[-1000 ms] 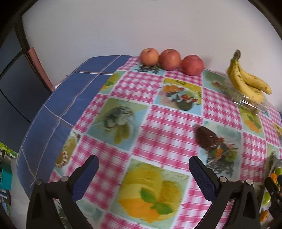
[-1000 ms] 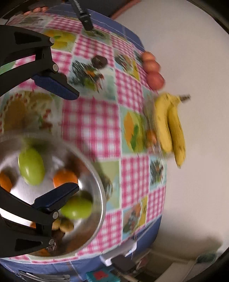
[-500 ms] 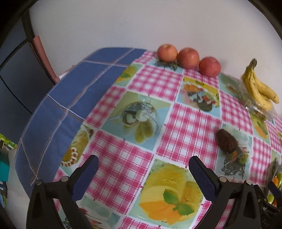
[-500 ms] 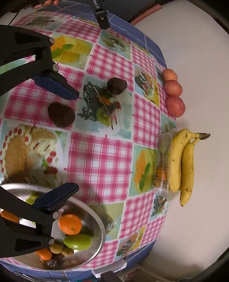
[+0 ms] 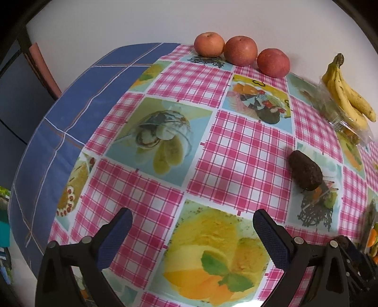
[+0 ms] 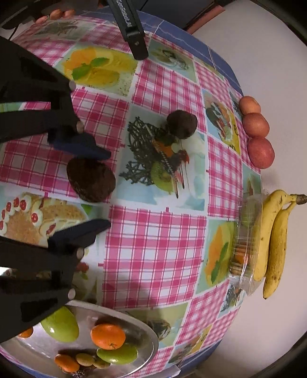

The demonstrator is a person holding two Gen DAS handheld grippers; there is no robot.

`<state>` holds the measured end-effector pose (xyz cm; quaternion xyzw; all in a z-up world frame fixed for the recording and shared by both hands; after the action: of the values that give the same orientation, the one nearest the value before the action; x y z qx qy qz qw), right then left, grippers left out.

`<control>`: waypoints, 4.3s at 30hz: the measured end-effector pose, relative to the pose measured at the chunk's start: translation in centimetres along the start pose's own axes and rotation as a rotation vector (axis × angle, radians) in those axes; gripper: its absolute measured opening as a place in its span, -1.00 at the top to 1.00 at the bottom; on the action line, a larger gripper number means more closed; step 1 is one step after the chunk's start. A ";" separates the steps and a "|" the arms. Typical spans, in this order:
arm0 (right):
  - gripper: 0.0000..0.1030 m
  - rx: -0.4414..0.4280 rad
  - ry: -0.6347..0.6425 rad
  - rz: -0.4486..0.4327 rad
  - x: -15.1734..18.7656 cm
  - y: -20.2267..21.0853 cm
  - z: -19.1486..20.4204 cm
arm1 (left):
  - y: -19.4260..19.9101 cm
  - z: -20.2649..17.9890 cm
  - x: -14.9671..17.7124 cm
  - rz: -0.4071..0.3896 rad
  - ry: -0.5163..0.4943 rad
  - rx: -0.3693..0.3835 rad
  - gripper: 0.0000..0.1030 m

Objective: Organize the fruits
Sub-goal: 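Move the right tool to the dark passion fruit and close on it, then grasp a brown date with the left tool while the right tool holds the passion fruit, then carry the passion fruit and the date over the steel plate with both tools, then open the right tool over the plate while the left tool releases the date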

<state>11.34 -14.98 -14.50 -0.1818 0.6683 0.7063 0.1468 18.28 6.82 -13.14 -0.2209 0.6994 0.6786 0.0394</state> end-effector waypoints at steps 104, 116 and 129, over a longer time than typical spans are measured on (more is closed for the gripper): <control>0.27 0.227 -0.418 0.064 15.0 8.7 -21.9 | 9.6 -25.6 20.7 0.228 -0.419 0.485 0.23; 0.27 0.221 -0.427 0.065 15.0 8.9 -21.8 | 10.0 -24.9 20.4 0.265 -0.388 0.507 0.11; -0.16 0.224 -0.403 0.040 14.3 9.9 -20.7 | 8.3 -18.9 16.6 0.168 -0.251 0.329 -0.44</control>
<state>-4.60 -36.79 -13.00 -0.0063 0.7030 0.6527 0.2826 4.93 -15.87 -9.85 -0.0662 0.8063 0.5783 0.1052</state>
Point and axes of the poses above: each gripper's, at about its wrist camera, not at the fingertips, and y roughly against the way its jaws point, z to its left, x to its underside, the point moved 9 cm from there along -y, roughly the way its jaws point, and after that the axes turned 12 degrees about y, right-handed, at the moved point
